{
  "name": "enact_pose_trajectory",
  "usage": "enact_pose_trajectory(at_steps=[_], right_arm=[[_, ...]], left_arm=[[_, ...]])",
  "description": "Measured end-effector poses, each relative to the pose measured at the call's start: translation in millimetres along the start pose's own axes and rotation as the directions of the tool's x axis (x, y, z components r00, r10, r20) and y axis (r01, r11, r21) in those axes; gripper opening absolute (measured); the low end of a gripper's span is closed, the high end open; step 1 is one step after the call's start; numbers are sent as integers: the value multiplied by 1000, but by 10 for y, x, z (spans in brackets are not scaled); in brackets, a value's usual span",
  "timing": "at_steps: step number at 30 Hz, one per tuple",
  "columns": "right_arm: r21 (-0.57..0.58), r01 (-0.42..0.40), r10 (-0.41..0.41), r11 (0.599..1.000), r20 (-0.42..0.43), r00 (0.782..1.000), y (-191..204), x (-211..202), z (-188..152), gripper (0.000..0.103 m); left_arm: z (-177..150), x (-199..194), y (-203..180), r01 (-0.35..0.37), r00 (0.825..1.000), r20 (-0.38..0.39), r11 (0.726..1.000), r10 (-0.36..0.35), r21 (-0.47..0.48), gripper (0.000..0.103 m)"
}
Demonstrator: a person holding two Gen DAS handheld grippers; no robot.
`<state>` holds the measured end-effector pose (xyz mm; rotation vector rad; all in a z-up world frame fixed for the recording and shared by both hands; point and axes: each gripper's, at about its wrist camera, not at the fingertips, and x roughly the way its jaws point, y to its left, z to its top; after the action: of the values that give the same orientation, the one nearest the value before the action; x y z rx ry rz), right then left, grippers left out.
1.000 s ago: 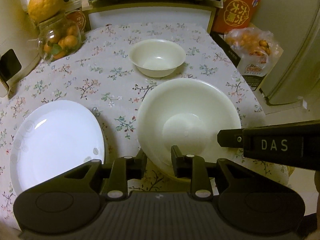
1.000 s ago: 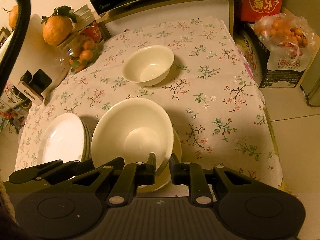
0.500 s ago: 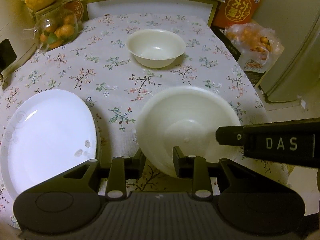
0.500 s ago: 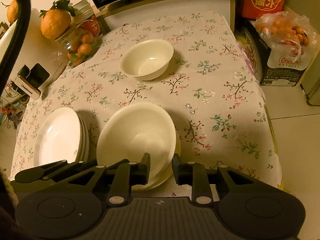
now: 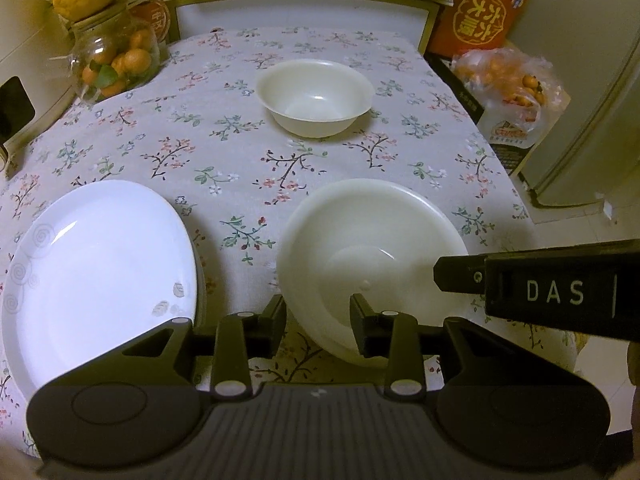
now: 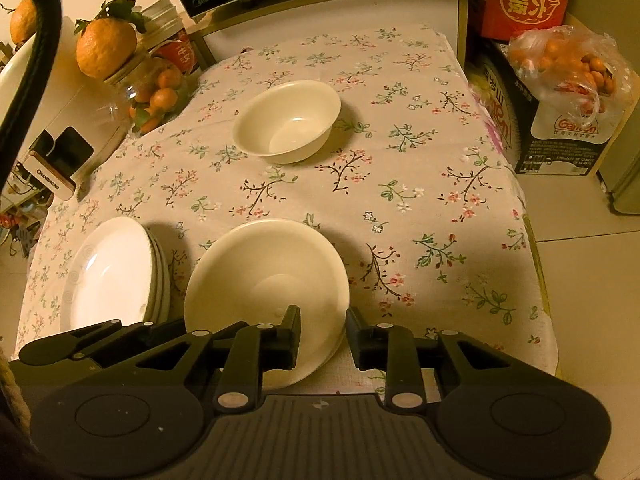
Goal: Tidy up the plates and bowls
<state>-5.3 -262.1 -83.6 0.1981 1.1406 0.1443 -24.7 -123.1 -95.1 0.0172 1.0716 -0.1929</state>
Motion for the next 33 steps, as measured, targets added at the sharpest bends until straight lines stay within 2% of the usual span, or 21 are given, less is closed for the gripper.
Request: enact_pose_trajectory(at_steps=[4, 18, 33], right_arm=[[1, 2, -2, 1000, -1, 1000, -6, 8, 3, 26], [11, 6, -6, 1000, 9, 1000, -48, -1, 21, 27], [50, 3, -6, 999, 49, 999, -107, -22, 198, 34]], left_arm=[[20, -26, 22, -8, 1000, 12, 1000, 8, -9, 39], [79, -95, 55, -14, 999, 37, 1000, 14, -15, 44], [311, -129, 96, -76, 993, 93, 997, 77, -21, 49]])
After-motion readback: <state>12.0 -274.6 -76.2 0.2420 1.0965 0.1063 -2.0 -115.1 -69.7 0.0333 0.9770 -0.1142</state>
